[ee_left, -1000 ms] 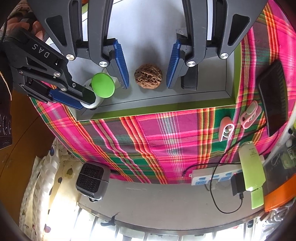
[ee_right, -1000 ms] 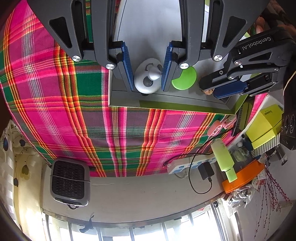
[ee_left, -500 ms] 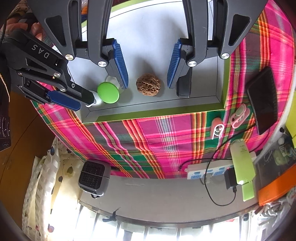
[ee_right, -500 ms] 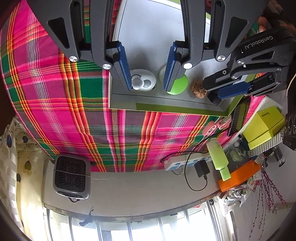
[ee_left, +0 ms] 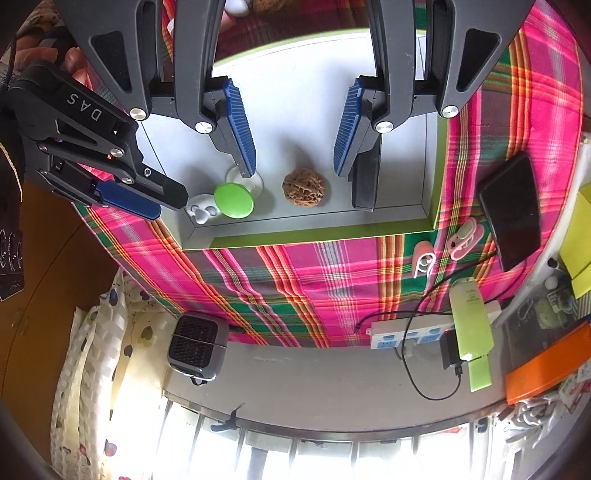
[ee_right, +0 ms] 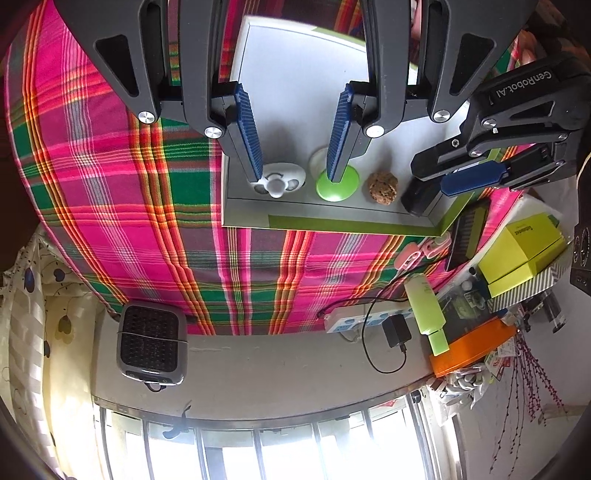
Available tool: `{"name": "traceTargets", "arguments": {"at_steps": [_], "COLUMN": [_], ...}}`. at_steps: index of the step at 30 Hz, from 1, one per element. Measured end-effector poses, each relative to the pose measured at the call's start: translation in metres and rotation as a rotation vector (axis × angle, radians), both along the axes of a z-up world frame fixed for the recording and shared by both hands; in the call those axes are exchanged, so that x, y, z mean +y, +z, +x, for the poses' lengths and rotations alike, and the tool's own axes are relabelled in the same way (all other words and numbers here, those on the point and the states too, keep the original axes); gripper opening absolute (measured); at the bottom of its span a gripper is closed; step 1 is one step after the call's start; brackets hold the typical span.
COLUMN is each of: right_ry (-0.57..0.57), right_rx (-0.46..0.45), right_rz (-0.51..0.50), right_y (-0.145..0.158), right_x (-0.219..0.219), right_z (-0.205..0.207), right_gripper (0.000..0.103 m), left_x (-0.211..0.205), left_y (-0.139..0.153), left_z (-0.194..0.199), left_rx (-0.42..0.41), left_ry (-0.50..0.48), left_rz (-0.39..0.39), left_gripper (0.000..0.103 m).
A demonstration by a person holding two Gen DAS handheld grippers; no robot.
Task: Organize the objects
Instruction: 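Withdraw both open tools out of the box, then lower the left tool onto the pink hook-shaped clip and close it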
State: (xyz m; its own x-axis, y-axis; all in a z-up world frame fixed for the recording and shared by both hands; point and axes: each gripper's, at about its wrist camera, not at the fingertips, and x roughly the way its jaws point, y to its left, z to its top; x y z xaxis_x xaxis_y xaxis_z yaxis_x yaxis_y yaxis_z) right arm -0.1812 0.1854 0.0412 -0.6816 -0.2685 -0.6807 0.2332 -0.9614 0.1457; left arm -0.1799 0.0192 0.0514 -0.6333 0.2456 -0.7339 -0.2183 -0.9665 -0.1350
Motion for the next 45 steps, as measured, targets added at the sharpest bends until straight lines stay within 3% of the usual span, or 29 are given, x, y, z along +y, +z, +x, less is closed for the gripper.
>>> {"name": "traceTargets", "arguments": {"at_steps": [24, 45], "right_ry": [0.007, 0.022], "right_rx": [0.041, 0.028], "right_rz": [-0.001, 0.004], "right_y": [0.008, -0.004], "right_x": [-0.003, 0.000], "right_z": [0.056, 0.097], "right_gripper": [0.038, 0.038], "left_x": [-0.003, -0.014], "left_y": [0.009, -0.013], "left_z": [0.056, 0.109], "left_rx": [0.029, -0.002], "left_ry": [0.010, 0.017], "left_rz": [0.007, 0.017], "left_gripper": [0.043, 0.043]}}
